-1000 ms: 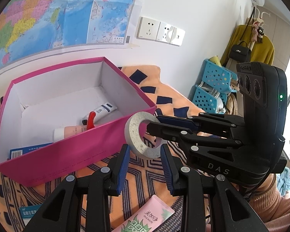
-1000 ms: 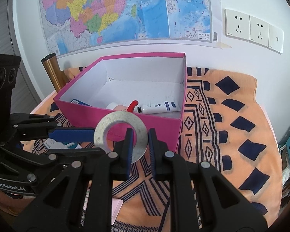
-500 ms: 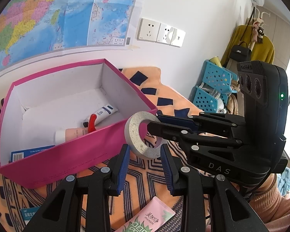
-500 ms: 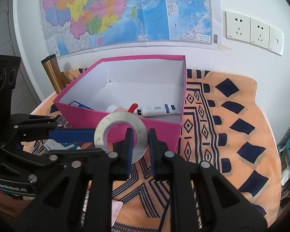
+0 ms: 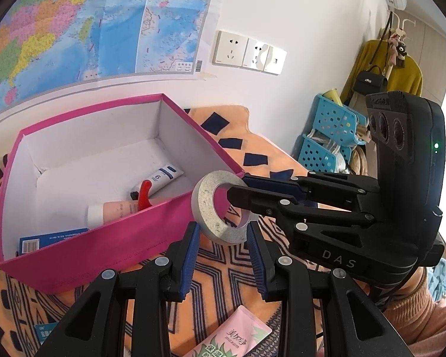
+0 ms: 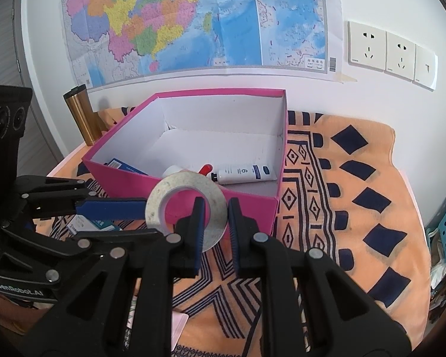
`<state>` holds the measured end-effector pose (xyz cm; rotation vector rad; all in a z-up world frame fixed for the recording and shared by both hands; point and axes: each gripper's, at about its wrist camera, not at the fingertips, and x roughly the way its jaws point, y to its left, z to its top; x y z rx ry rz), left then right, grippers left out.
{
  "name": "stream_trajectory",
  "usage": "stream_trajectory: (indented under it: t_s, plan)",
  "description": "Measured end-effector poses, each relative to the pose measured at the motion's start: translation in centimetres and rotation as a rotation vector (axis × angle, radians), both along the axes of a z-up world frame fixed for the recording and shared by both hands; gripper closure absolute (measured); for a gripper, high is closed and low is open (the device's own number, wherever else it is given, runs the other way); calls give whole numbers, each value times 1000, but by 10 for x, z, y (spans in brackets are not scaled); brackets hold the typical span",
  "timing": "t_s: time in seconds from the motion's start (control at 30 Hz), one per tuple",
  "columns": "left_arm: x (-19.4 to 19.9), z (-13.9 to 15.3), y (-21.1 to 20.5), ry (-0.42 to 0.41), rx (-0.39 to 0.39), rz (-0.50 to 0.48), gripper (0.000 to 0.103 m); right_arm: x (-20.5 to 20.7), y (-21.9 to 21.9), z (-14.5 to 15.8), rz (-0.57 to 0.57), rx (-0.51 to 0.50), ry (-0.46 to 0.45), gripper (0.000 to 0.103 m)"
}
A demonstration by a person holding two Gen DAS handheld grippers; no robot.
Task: Organize rigid objects
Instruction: 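Hold the tape roll with the right gripper at the box rim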
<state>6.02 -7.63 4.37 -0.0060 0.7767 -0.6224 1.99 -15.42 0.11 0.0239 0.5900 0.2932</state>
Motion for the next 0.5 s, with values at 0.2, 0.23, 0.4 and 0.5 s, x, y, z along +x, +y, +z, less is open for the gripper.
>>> stream_trajectory:
  t_s: [0.2,0.23,0.4,0.5]
  plan:
    - [2,1,1,-6,2,4,71,2,0,1,2,-3,-5,86]
    - [3,1,1,-7,2,5,71,3,1,1,2,-5,-5,86]
    - [3,1,1,-9,1,6,71,4,1,1,2,-4,-6,86]
    - [3,1,1,-11,2,6,71,4,1,1,2,-4,-6,86]
